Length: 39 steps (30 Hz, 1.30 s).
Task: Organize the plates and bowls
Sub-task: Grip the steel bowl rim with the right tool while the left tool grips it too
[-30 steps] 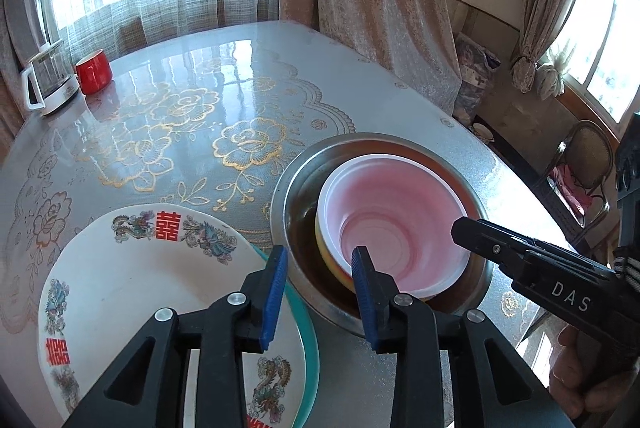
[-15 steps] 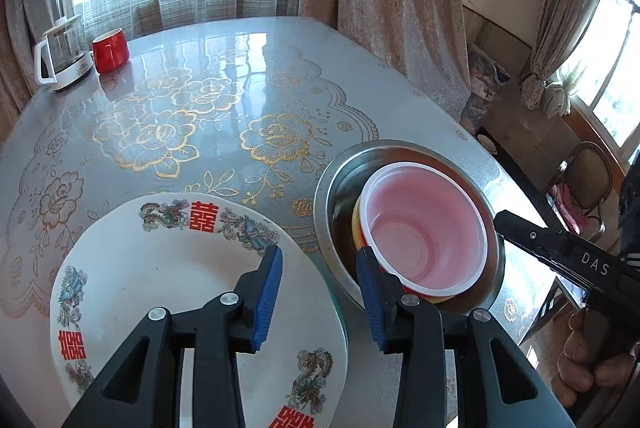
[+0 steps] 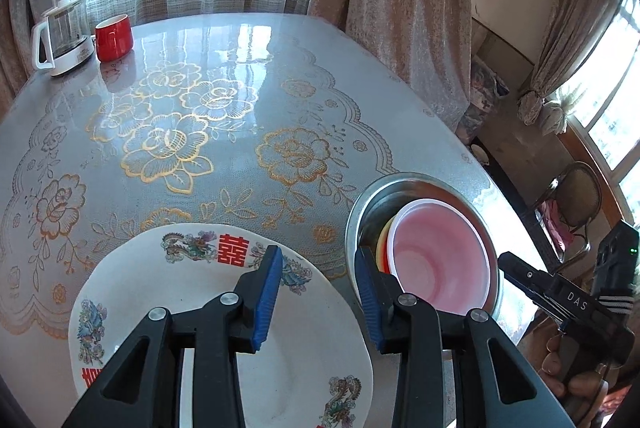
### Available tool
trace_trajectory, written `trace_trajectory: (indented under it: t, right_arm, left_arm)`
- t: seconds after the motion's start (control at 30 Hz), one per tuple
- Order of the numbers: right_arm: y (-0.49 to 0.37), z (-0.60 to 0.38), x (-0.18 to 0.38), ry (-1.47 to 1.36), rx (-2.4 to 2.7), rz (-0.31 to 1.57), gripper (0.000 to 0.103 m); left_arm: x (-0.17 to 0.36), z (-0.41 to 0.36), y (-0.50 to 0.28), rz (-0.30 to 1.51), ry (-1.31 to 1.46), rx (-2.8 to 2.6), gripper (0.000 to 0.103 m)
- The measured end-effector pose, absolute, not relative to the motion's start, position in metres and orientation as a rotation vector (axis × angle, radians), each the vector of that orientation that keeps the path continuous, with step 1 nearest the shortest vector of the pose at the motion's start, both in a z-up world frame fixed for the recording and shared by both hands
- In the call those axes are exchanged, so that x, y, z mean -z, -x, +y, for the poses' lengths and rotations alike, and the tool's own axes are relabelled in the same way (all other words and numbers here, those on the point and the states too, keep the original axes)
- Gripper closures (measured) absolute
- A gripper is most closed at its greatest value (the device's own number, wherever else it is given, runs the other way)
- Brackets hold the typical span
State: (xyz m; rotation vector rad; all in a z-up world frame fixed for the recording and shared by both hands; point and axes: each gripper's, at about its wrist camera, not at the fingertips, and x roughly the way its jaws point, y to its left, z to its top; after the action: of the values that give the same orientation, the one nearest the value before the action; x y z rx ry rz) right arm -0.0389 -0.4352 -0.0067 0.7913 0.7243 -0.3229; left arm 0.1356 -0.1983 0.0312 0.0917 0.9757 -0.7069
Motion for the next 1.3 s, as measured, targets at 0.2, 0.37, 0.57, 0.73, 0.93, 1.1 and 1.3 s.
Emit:
trace_trajectory:
  t: [0.2, 0.37, 0.57, 0.73, 0.93, 1.1, 1.3]
  right_arm:
    - [0.037, -0.431, 0.011, -0.782, 0.296, 0.733, 0.066]
    - [0.036, -0.429, 0.013, -0.762, 0.289, 0.737, 0.066]
    - [0.037, -0.431, 0.015, -0.759, 0.288, 0.734, 0.066]
    - [0.037, -0.430, 0.015, -0.752, 0.291, 0.735, 0.066]
    - [0.039, -0.429, 0.016, -0.738, 0.293, 0.740, 0.065]
    - [0.035, -0.424, 0.024, -0.729, 0.273, 0.780, 0.065]
    - [0.033, -0.422, 0.023, -0.710, 0.275, 0.765, 0.065]
  left_arm:
    - [-0.027, -0.220, -0.140, 0.962, -0.189, 0.722, 0.068]
    - [-0.020, -0.231, -0.148, 0.976, -0.222, 0.731, 0.069]
    - [-0.015, -0.242, -0.151, 0.988, -0.244, 0.747, 0.069]
    - [-0.010, -0.250, -0.154, 0.999, -0.268, 0.755, 0.069]
    - [-0.003, -0.260, -0.151, 1.004, -0.306, 0.767, 0.070]
    - [0.005, -0.270, -0.147, 1.006, -0.343, 0.773, 0.080]
    - [0.012, -0.278, -0.143, 0.990, -0.386, 0.769, 0.087]
